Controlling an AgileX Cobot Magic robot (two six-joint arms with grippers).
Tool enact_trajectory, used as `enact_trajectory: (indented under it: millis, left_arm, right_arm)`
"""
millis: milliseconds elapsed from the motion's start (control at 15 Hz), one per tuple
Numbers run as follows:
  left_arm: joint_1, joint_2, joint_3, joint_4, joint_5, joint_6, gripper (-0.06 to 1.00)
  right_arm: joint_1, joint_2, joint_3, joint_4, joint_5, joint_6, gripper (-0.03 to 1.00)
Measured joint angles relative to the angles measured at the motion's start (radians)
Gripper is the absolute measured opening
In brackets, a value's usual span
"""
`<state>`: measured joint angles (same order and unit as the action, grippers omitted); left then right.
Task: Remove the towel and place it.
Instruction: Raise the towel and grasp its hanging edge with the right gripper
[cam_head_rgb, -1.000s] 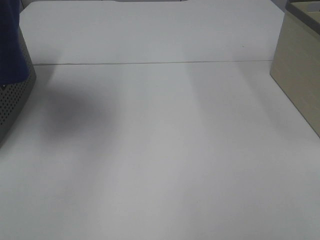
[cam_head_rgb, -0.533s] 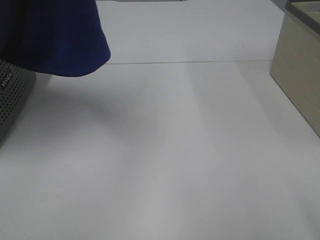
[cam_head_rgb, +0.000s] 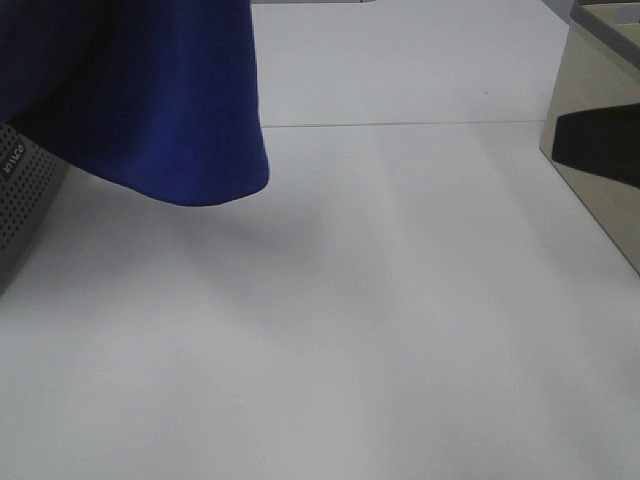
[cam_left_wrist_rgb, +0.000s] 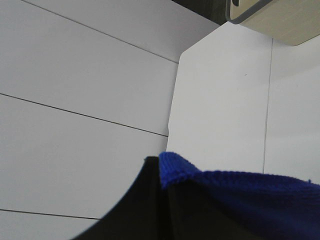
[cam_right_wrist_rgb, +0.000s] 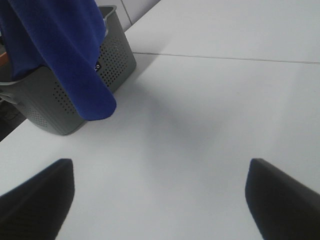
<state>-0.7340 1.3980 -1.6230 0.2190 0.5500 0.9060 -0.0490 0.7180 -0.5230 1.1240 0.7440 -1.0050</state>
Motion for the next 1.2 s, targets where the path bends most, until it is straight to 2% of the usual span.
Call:
enact_trajectory:
  millis: [267,333,400,533,667,733,867,933,1200]
  left_arm:
    - [-0.024,0.000,0.000,-0.047,0.000,0.000,0.00]
    - [-0.024,0.000,0.000,-0.068,0.000,0.000,0.00]
    - [-0.024,0.000,0.000,-0.071,-0.001,0.000,0.00]
    - [-0.024,0.000,0.000,-0.072,-0.013,0.000,0.00]
    - [-0.024,0.000,0.000,-0.074,-0.023,0.000,0.00]
    - [-0.024,0.000,0.000,-0.074,-0.023,0.000,0.00]
    - [-0.024,0.000,0.000,-0.074,-0.023,0.000,0.00]
    - [-0.024,0.000,0.000,-0.074,-0.023,0.000,0.00]
    - [-0.024,0.000,0.000,-0.078,-0.023,0.000,0.00]
  right_arm:
    - [0.000,0.219,0.000,0.317,0.010,-0.393,0.88]
    - [0.000,0.318,0.000,0.482,0.082,-0.568,0.87]
    - [0.000,0.373,0.000,0.543,0.120,-0.638,0.87]
    - [0.034,0.443,0.000,0.599,0.141,-0.718,0.87]
    - [0.150,0.515,-0.005,0.609,0.096,-0.814,0.87]
    - [0.223,0.548,-0.020,0.607,0.038,-0.835,0.87]
    - [0.330,0.604,-0.073,0.607,-0.090,-0.846,0.87]
    - [0.364,0.634,-0.109,0.608,-0.115,-0.849,0.87]
    - [0.458,0.778,-0.233,0.610,-0.128,-0.883,0.87]
